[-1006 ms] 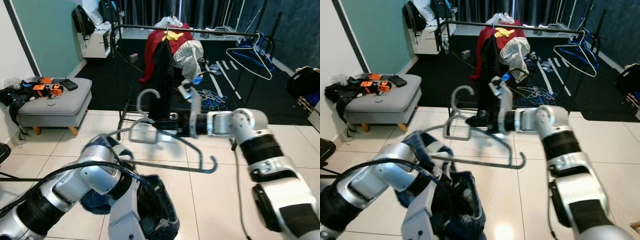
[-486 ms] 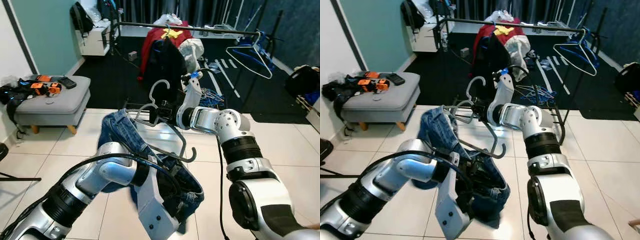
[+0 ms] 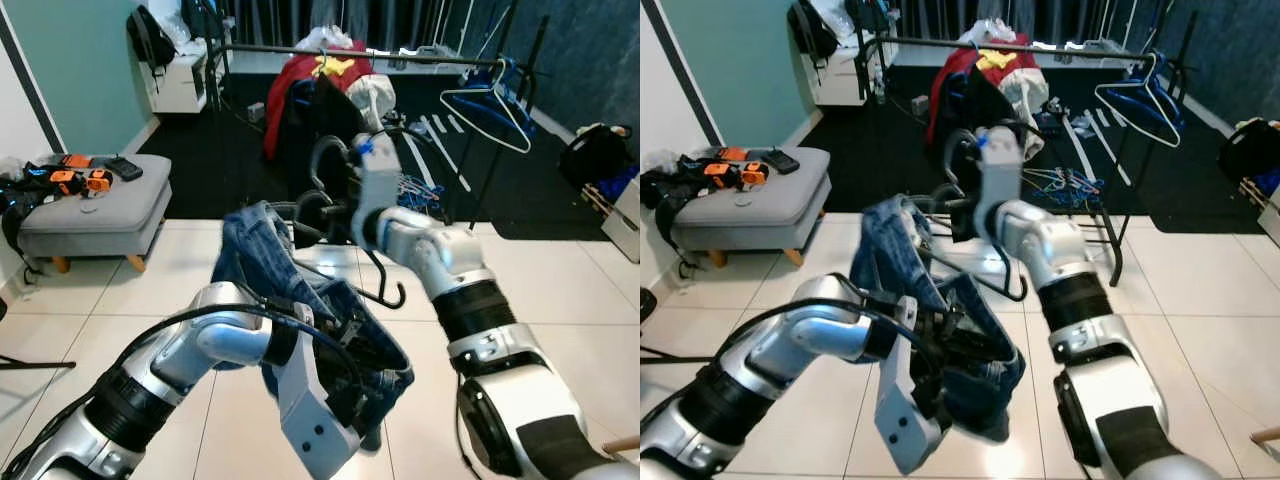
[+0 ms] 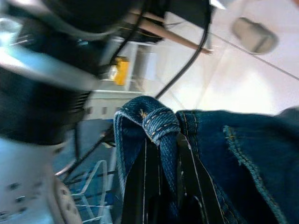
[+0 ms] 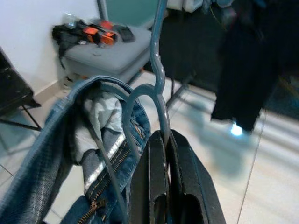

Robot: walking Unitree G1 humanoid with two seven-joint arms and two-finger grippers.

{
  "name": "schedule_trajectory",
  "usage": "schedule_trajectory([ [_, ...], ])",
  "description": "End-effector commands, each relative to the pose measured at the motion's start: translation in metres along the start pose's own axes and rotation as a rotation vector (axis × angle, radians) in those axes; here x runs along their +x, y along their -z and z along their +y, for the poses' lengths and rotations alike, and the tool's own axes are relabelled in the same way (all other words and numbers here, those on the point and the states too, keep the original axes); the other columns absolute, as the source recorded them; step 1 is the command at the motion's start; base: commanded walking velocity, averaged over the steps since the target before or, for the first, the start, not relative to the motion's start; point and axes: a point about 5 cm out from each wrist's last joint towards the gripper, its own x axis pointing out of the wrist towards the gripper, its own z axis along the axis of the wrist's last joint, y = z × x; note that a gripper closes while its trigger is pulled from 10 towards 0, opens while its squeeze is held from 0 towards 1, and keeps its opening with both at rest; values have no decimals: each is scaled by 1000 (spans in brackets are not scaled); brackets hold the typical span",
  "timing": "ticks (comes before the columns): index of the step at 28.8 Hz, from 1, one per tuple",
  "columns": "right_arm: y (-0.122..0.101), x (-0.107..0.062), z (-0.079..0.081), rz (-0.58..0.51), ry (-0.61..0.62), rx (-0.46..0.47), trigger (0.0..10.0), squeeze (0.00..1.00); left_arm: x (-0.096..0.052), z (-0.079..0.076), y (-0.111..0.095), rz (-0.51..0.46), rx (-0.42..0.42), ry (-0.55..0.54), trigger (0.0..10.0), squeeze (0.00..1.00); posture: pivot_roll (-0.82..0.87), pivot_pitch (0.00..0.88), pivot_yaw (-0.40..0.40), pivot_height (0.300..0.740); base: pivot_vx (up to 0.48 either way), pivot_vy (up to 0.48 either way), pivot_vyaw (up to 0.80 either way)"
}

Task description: Hang hanger

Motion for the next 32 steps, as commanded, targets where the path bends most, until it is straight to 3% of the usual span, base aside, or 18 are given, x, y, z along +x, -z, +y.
schedule_trajectory([
  [1,-11,0,15,-90,-43,-65,10000,0,8,8,-12,-84,45,-82,10000,0,-113,0,-24,740,0,0,0],
  [2,-12,-1,23,-118,-62,-79,10000,0,6,10,-11,-90,23,-126,10000,0,-114,0,-23,740,0,0,0],
  [7,-18,2,17,-154,18,2,10000,0,5,8,-15,-117,-13,-173,10000,0,-113,0,-21,740,0,0,0],
  [8,-22,4,9,-158,47,100,10000,0,5,3,-17,-124,-24,-172,10000,0,-113,0,-20,740,0,0,0],
  [9,-22,4,9,-158,47,100,10000,0,5,3,-17,-124,-24,-172,10000,0,-113,0,-20,740,0,0,0],
  [10,-26,4,0,-165,53,227,10000,0,4,-6,-17,-121,-40,-158,10000,0,-112,0,-19,740,0,0,0],
  [11,-26,4,0,-165,53,227,10000,0,4,-6,-17,-121,-40,-158,10000,0,-112,0,-19,740,0,0,0],
  [12,-32,2,-10,-174,32,387,10000,0,2,-19,-13,-90,-56,-121,10000,0,-113,0,-19,740,0,0,0],
  [13,-32,2,-10,-174,32,387,10000,0,2,-19,-13,-90,-56,-121,10000,0,-113,0,-19,740,0,0,0],
  [14,-38,0,-17,-182,-11,544,10000,0,-2,-34,-8,-52,-74,-82,10000,0,-116,0,-18,740,0,0,0],
  [15,-44,-3,-23,-202,-39,622,10000,0,-6,-49,-4,-12,-88,-40,10000,0,-118,0,-17,740,0,0,0],
  [19,-47,-5,-26,-214,-51,656,10000,0,-8,-60,-1,14,-97,-11,10000,0,-117,0,-18,740,0,0,0],
  [20,-46,-4,-29,-210,-26,681,10000,0,-4,-24,16,42,-70,-7,10000,0,-112,0,-22,740,0,0,0],
  [21,-46,-4,-29,-210,-26,681,10000,0,-4,-24,16,42,-70,-7,10000,0,-112,0,-22,740,0,0,0],
  [23,-38,0,-28,-179,30,717,10000,0,16,30,25,21,-45,4,10000,0,-108,0,-23,740,0,0,0],
  [24,-38,0,-28,-179,30,717,10000,0,16,30,25,21,-45,4,10000,0,-108,0,-23,740,0,0,0],
  [26,-31,4,-22,-154,62,723,10000,0,32,44,20,-21,-43,9,10000,0,-110,0,-18,740,0,0,0],
  [32,-27,7,-21,-142,113,671,10000,0,39,48,15,-51,-51,-15,10000,0,-111,0,-18,740,0,0,0],
])
